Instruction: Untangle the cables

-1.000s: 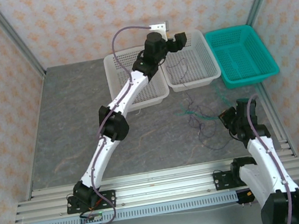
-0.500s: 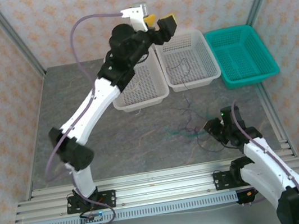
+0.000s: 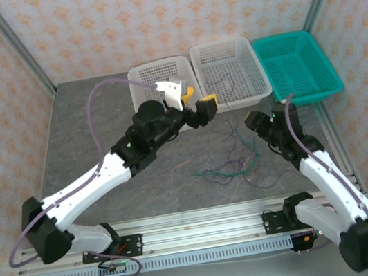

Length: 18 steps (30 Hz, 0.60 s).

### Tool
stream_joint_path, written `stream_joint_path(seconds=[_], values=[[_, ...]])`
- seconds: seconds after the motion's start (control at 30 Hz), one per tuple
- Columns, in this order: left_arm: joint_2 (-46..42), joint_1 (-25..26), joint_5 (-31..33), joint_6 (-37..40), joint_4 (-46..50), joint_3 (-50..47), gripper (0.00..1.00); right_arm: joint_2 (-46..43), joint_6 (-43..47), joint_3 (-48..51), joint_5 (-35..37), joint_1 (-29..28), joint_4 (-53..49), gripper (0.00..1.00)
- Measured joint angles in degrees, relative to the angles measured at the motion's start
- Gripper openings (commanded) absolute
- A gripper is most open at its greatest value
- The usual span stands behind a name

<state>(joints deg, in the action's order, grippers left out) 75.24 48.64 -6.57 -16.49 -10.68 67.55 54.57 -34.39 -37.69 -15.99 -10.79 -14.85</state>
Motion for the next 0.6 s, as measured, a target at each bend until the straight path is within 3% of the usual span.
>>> stream_joint_path(seconds=[0.1,0.17,0.2,0.27,0.37,0.6], values=[[-5.90,3.34,1.51,0.68,1.01,-3.26,0.87,9.31,2.71,0.00,-2.80,-0.17,6.47,0.67],[-9.49,4.81,2.86,0.83,1.16,-5.53,0.87,14.32,4.31,-0.02,-4.31,-0.35,10.10,0.59],[-10.75,5.25,3.28,0.83,1.36,-6.54,0.87,16.17,4.74,-0.02,-4.94,-0.48,11.52,0.53],[-13.51,6.19,4.31,0.81,1.55,-9.27,0.87,20.44,5.99,-0.02,-5.92,-0.72,15.04,0.27],[-15.58,6.91,5.38,0.76,2.91,-12.61,0.87,24.98,7.50,-0.02,-6.43,-0.81,19.85,0.02],[-20.02,7.91,7.67,0.24,8.87,-18.80,0.87,22.10,10.14,-1.57,-5.01,-0.81,20.65,0.00]])
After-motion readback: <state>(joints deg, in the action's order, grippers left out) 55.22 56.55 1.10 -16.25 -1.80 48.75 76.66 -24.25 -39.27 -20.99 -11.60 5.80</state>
